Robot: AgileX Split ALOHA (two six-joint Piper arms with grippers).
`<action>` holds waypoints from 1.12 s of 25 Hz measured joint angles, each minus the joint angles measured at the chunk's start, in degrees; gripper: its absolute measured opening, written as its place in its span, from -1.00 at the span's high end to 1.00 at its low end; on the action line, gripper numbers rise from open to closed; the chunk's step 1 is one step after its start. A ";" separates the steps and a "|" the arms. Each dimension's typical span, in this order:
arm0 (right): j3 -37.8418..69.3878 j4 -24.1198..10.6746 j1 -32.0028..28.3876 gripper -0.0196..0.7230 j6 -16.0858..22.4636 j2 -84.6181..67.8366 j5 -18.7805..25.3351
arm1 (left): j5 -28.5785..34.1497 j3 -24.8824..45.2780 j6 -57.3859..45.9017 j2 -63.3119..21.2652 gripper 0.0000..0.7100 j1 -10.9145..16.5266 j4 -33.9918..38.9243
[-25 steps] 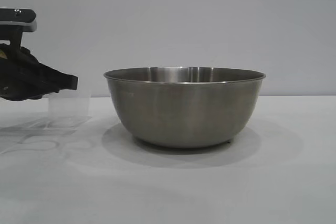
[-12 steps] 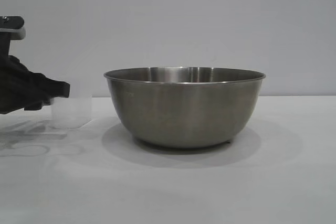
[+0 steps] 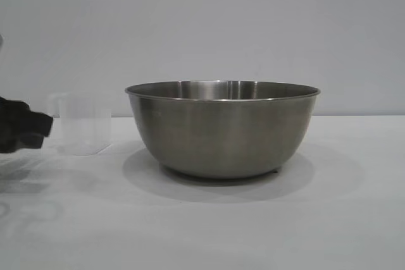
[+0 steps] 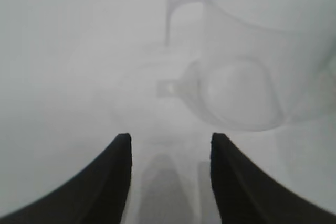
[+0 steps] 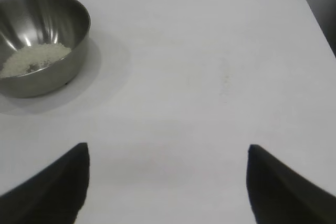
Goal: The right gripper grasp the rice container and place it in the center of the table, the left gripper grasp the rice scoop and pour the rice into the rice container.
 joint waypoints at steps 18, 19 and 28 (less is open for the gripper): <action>0.00 0.00 0.00 -0.53 0.00 0.00 0.00 | 58.22 -1.47 -6.20 -39.67 0.07 0.00 6.26; 0.00 0.00 0.00 -0.53 0.00 0.00 0.00 | 62.48 -2.88 -6.44 -41.28 0.07 0.00 6.42; 0.00 0.00 0.00 -0.53 0.00 0.00 0.00 | 96.36 -17.13 -3.30 -54.85 0.07 0.00 8.50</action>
